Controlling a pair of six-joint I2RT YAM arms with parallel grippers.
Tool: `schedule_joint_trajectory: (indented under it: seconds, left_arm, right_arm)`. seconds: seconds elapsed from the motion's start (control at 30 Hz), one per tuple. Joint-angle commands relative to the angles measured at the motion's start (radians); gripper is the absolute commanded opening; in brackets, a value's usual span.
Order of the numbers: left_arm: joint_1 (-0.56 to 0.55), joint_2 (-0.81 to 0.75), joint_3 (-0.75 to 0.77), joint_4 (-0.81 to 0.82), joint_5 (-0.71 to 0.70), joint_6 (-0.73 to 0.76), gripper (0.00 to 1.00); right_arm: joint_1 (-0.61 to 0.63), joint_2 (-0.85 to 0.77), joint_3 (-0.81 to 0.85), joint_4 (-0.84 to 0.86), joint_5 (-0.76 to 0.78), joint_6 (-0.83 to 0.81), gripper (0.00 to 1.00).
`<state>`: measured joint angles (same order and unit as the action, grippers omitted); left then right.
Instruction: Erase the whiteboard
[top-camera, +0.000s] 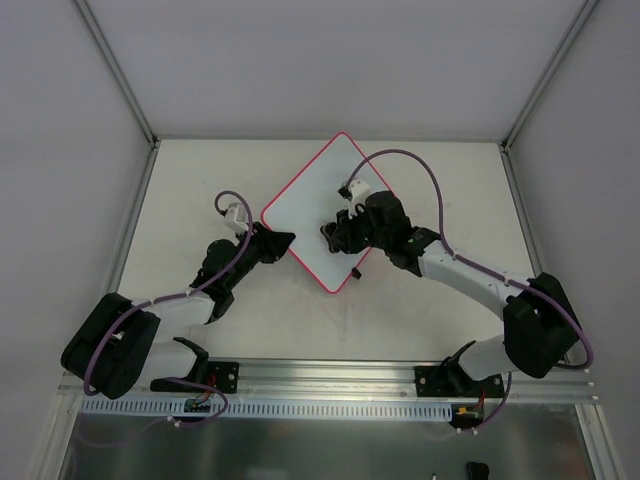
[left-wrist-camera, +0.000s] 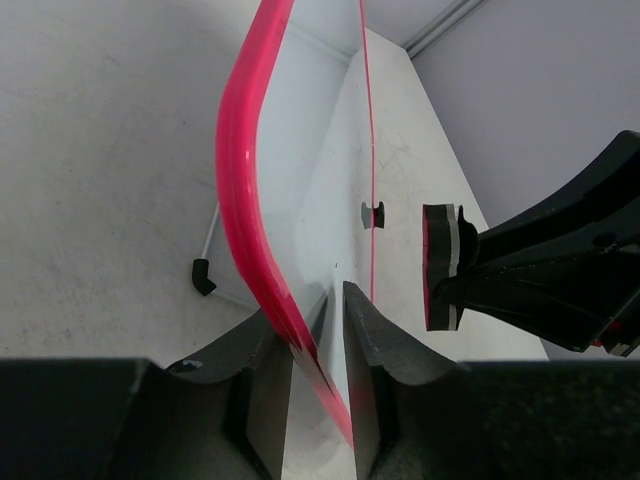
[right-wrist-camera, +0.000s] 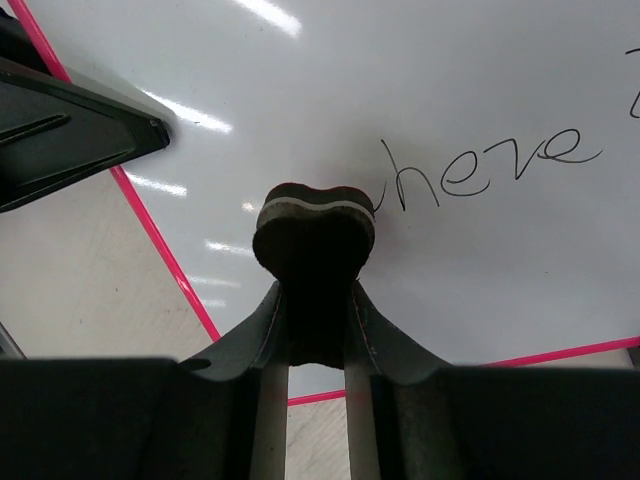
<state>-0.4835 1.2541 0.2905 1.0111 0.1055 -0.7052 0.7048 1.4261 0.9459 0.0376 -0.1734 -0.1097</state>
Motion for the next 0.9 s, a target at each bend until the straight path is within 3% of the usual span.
schedule_joint_trajectory:
  seconds: [0.0, 0.47, 0.6, 0.87]
  left_arm:
    - [-0.001, 0.011, 0.021, 0.047, 0.011, -0.007, 0.24]
    - [0.000, 0.018, 0.016, 0.044, -0.012, -0.005, 0.09]
    - [0.000, 0.025, 0.024, 0.027, -0.021, -0.002, 0.00]
    - [0.000, 0.028, 0.012, 0.040, -0.027, 0.003, 0.00]
  right_arm:
    - [-0.002, 0.014, 0.011, 0.071, -0.020, -0.012, 0.00]
    - [0.025, 0.068, 0.019, 0.108, -0.014, -0.015, 0.00]
    - [0.033, 0.089, 0.033, 0.108, -0.005, -0.008, 0.00]
    - [0.048, 0.155, 0.074, 0.102, 0.018, 0.010, 0.00]
